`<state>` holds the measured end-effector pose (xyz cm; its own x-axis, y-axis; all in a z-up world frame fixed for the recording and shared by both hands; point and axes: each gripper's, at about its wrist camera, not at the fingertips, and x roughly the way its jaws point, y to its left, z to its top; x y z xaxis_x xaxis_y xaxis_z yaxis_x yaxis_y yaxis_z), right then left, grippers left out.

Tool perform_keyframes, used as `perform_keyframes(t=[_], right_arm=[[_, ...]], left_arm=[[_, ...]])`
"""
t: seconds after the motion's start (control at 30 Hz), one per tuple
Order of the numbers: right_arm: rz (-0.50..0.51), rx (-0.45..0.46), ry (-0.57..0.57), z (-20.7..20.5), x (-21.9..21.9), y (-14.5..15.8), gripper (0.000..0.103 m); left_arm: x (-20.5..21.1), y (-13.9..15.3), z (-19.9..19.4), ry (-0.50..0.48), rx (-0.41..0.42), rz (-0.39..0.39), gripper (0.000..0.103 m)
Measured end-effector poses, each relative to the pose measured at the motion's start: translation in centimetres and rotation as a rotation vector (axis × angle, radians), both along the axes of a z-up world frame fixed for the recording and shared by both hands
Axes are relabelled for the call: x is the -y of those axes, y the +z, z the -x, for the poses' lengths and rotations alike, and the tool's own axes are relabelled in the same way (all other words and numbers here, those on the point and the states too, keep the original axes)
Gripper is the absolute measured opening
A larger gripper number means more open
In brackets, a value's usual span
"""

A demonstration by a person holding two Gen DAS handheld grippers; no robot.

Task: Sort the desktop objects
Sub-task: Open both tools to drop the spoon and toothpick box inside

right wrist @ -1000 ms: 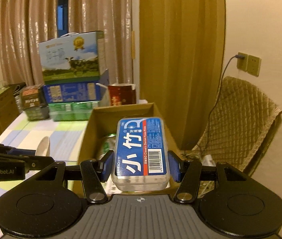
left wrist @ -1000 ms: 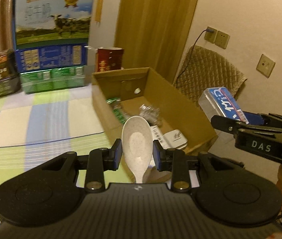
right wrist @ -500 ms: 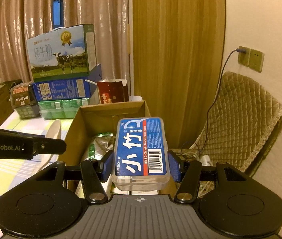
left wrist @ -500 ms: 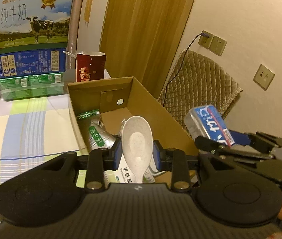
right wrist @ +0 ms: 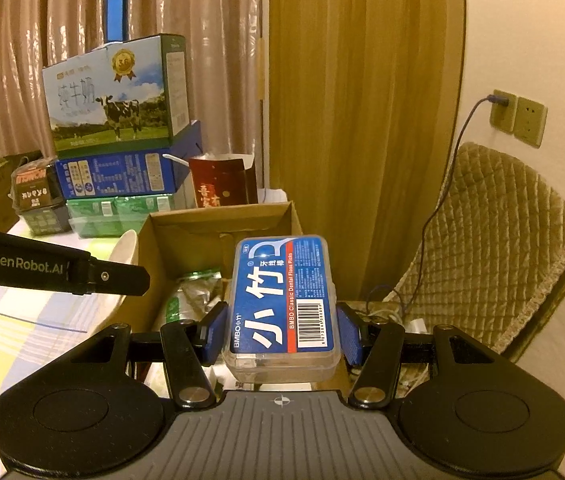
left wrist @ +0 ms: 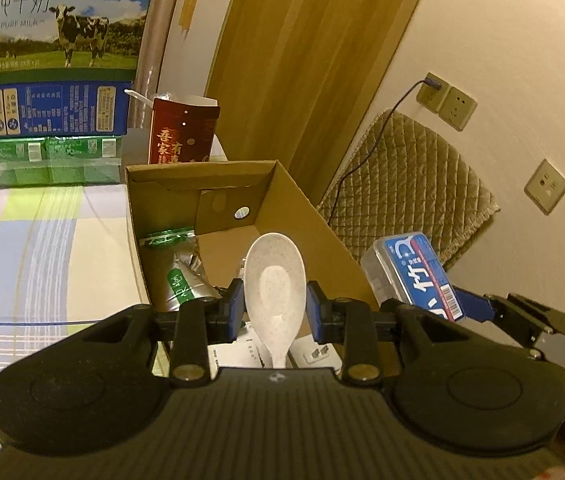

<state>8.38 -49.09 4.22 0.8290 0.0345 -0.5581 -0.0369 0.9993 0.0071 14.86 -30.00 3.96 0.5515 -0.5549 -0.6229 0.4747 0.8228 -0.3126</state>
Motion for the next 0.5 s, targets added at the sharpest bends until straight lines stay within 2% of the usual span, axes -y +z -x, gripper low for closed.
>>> perform_keyframes(t=[0.3,0.37,0.5], right_arm=[[0.008,-0.011,0.001,-1.1,-0.2,-0.4,0.053],[0.008,-0.012,0.003,-1.2,-0.2,-0.4,0.053],[0.006,-0.023,0.009,-1.5,-0.5,-0.8,0.053]], left_arm=[[0.0,-0.9,-1.9,0.033,-0.019,0.019,0.027],[-0.5,-1.0,-2.1,0.049,-0.014,0.013,0.033],[-1.8,-1.2,-2.1,0.075,-0.009,-0.004,0.033]])
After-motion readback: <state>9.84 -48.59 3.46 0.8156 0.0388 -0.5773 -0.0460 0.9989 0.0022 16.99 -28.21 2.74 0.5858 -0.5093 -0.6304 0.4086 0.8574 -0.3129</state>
